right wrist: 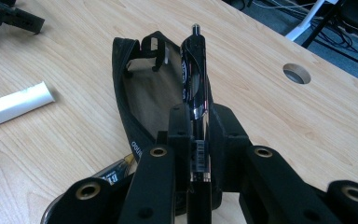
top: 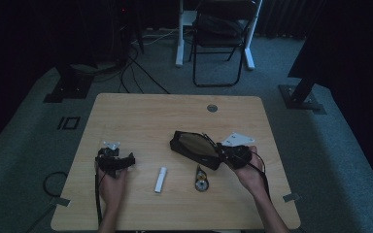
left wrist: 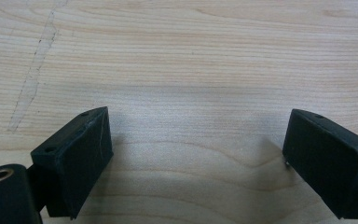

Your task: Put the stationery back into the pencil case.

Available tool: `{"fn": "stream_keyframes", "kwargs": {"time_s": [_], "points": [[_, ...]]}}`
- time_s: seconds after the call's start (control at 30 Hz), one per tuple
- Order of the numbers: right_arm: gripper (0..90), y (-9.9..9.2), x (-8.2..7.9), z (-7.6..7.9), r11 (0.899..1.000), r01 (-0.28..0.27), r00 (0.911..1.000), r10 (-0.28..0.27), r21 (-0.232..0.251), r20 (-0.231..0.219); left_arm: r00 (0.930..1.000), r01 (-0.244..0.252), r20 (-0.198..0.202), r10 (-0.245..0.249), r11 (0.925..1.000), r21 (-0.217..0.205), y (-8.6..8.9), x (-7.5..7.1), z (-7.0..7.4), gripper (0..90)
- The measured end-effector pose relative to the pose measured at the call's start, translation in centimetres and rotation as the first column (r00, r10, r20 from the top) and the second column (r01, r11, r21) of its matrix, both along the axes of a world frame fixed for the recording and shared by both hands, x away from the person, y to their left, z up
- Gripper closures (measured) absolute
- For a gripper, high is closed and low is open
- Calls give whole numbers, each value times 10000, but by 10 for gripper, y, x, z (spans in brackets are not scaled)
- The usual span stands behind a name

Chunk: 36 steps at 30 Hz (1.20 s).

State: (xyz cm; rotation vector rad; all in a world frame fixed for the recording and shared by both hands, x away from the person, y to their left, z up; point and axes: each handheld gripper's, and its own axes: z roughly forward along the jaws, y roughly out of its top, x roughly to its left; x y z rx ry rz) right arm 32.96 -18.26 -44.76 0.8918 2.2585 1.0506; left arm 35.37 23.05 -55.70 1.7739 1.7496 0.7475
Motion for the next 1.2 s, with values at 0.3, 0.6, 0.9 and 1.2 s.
{"fn": "stream_keyframes", "kwargs": {"time_s": [0.3,0.6,0.9,1.2], "points": [[799,4,4,1,10000,-86,10000,86,-8,41,10000,2,3,-2,10000,1,0,0,0,83],[799,9,8,0,9997,-248,9997,248,-36,62,10000,-1,0,1,10000,0,0,0,0,83],[799,13,11,-3,9994,-357,9994,357,3,13,10000,-1,1,1,10000,-1,0,0,0,83],[799,15,16,-5,9991,-418,9991,418,-27,-17,10000,-2,1,2,10000,-2,0,0,0,83]]}}
